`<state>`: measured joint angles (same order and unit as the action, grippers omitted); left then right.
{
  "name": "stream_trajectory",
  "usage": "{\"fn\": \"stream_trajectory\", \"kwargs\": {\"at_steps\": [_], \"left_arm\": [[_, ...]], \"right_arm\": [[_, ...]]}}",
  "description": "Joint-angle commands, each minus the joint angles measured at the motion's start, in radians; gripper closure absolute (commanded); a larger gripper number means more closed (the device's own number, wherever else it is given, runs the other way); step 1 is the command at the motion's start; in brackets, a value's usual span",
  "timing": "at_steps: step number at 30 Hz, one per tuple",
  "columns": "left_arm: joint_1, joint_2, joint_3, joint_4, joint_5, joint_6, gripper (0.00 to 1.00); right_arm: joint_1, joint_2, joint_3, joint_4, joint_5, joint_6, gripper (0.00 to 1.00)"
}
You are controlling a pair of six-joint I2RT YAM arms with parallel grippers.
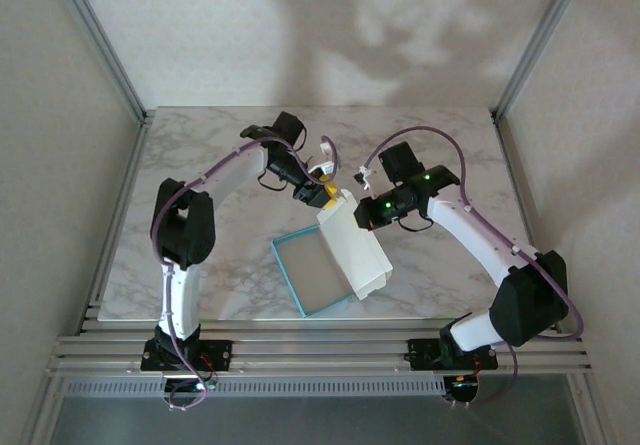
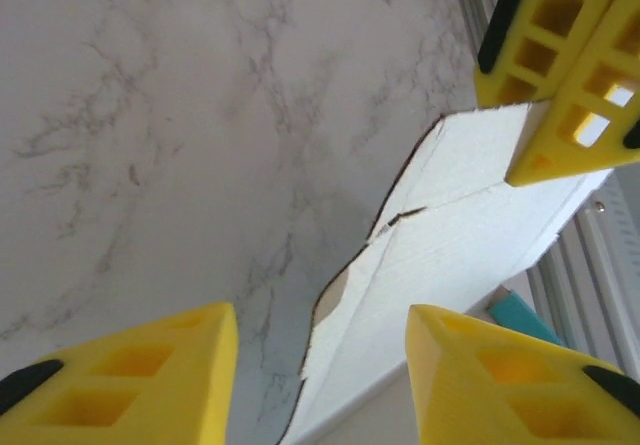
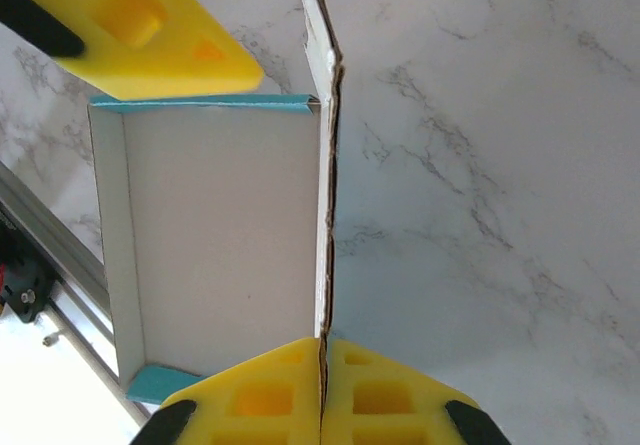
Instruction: Fold the paper box
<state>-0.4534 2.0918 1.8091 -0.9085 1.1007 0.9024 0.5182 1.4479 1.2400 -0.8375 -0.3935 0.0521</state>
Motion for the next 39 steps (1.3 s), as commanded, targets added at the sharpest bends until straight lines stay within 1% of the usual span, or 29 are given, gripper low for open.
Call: {"fn": "stream_trajectory", "kwargs": {"at_steps": [1,4,7,10,15,22,26,28,31,34,36,37,39], "left_arm": [[-0.017,0.034,0.046,-0.134,0.024,0.102,0.57],[-0.028,0.052,0.068,-0.151,0.015,0.109,0.59],[-0.04,0.08,0.11,-0.2,0.004,0.129,0.66],[-0.044,0.099,0.142,-0.234,-0.007,0.137,0.71],[-0.05,0.114,0.17,-0.255,-0.025,0.131,0.82],[-0.051,0.116,0.182,-0.276,-0.051,0.129,0.8],[-0.052,0.118,0.192,-0.276,-0.057,0.122,0.76],[-0.052,0.122,0.199,-0.275,-0.058,0.116,0.76],[-0.053,0.129,0.209,-0.279,-0.057,0.113,0.81],[-0.054,0.134,0.216,-0.281,-0.06,0.112,0.9],[-0.055,0.136,0.217,-0.284,-0.061,0.11,0.92],[-0.058,0.135,0.217,-0.285,-0.062,0.111,0.95],[-0.058,0.134,0.217,-0.283,-0.061,0.112,0.98]], "right_arm": [[-0.004,0.018,0.047,-0.041,0.009,-0.044,1.0],[-0.003,0.027,0.059,-0.055,0.01,-0.053,1.0],[-0.004,0.033,0.064,-0.061,0.022,-0.059,1.0],[-0.004,0.037,0.064,-0.066,0.032,-0.06,1.0],[-0.004,0.042,0.058,-0.065,0.046,-0.063,1.0],[-0.003,0.049,0.056,-0.064,0.06,-0.065,1.0],[-0.004,0.049,0.056,-0.064,0.06,-0.066,1.0],[-0.004,0.049,0.055,-0.062,0.061,-0.066,1.0],[-0.004,0.049,0.055,-0.062,0.061,-0.067,1.0],[-0.004,0.049,0.053,-0.06,0.061,-0.066,1.0],[-0.003,0.048,0.055,-0.056,0.058,-0.064,1.0],[-0.002,0.048,0.055,-0.054,0.055,-0.061,1.0],[-0.001,0.044,0.056,-0.045,0.053,-0.056,0.98]]}}
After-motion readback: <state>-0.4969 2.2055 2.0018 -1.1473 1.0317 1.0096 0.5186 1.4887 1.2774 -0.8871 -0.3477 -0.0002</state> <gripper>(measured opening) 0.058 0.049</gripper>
